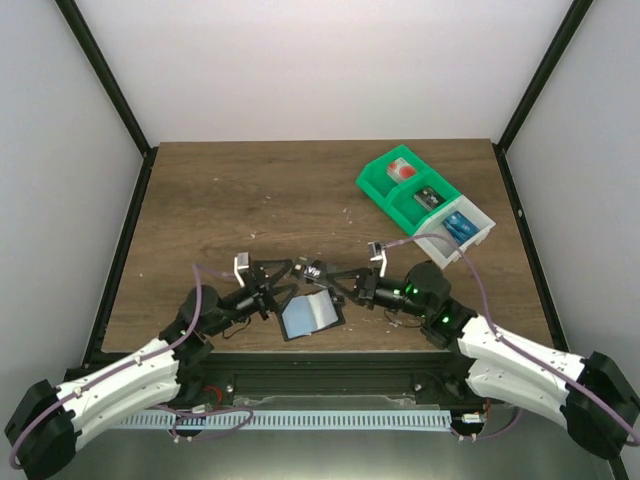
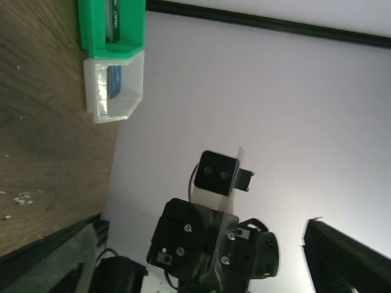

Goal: Take the credit cards out of the card holder

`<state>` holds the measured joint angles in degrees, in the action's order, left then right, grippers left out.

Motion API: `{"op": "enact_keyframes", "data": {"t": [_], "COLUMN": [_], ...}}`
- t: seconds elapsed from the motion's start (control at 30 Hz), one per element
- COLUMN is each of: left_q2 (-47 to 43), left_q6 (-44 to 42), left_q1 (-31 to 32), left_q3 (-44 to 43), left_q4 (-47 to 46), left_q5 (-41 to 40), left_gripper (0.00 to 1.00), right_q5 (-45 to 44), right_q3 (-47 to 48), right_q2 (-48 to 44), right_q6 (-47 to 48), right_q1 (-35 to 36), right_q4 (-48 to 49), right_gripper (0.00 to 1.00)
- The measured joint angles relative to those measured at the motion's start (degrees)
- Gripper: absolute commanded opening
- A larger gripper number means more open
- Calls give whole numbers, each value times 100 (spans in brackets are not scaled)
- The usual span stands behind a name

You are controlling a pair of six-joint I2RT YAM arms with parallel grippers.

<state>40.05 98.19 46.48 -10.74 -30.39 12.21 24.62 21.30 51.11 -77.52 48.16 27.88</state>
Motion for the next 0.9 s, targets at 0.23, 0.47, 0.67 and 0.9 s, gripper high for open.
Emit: {"op": "enact_keyframes", "data": {"t": [0.23, 0.47, 0.67, 0.9], "left_q2": [-391, -271, -52, -393], "left_q6": [-1770, -4614, -7055, -7956], "left_q1": [0, -11, -11, -13], "left_q3": [-525, -1698, -2002, -1945], "left_q4": [1054, 2428, 3585, 4153], "left_q5": [-448, -796, -874, -970], "left_gripper": [100, 100, 100, 100], "right_q5": [299, 605, 1029, 826], "right_q3": [57, 1027, 1668, 2730], "right_q2": [-560, -297, 831, 2164], "right_q6": [1117, 2321, 2909, 3342], "right_q1": [-1248, -2774, -4468, -5427], "right_q4": [-848, -2103, -2684, -3458], "right_gripper": [1, 0, 0, 1]}}
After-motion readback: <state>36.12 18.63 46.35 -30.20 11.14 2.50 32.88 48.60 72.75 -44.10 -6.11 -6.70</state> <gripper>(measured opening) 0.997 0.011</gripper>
